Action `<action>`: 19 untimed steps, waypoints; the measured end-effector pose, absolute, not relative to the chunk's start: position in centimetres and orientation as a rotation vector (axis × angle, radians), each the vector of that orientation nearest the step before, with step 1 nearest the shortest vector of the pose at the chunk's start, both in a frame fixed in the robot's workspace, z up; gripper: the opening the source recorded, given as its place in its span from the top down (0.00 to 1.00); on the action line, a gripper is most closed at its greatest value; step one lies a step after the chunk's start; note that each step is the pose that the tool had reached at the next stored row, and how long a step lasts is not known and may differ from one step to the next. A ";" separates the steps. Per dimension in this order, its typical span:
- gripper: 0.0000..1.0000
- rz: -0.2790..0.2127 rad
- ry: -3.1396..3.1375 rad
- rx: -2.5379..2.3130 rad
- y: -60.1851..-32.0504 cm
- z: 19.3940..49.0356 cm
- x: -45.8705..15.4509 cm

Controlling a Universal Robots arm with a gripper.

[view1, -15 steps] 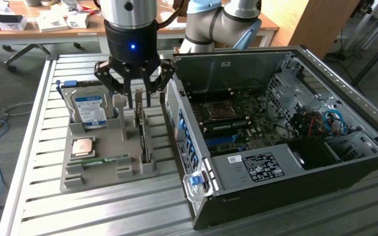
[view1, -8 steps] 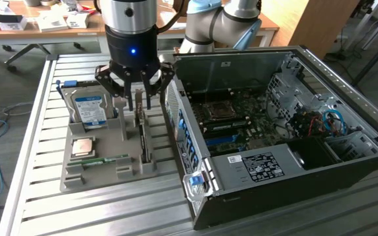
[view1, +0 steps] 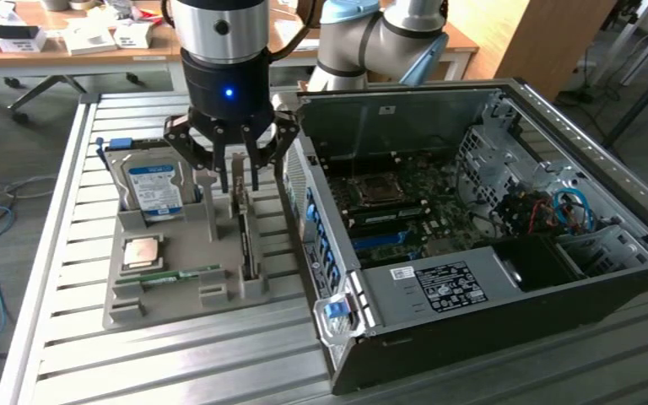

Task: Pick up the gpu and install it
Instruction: 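Pick up the gpu and move the gpu toward the slot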

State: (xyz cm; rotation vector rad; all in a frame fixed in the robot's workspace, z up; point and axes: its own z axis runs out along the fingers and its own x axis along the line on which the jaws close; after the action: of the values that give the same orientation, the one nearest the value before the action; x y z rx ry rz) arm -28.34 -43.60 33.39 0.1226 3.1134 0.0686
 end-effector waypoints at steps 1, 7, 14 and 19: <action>0.59 0.069 3.113 0.123 -43.6 33.4 -28.3; 0.51 0.069 3.113 0.123 -43.6 33.3 -28.3; 0.51 0.069 3.113 0.123 -43.6 32.3 -28.3; 0.51 0.069 3.113 0.123 -43.6 31.5 -28.3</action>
State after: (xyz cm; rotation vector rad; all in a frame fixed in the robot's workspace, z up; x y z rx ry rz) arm -28.34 -43.60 31.46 0.1226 3.1133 0.0688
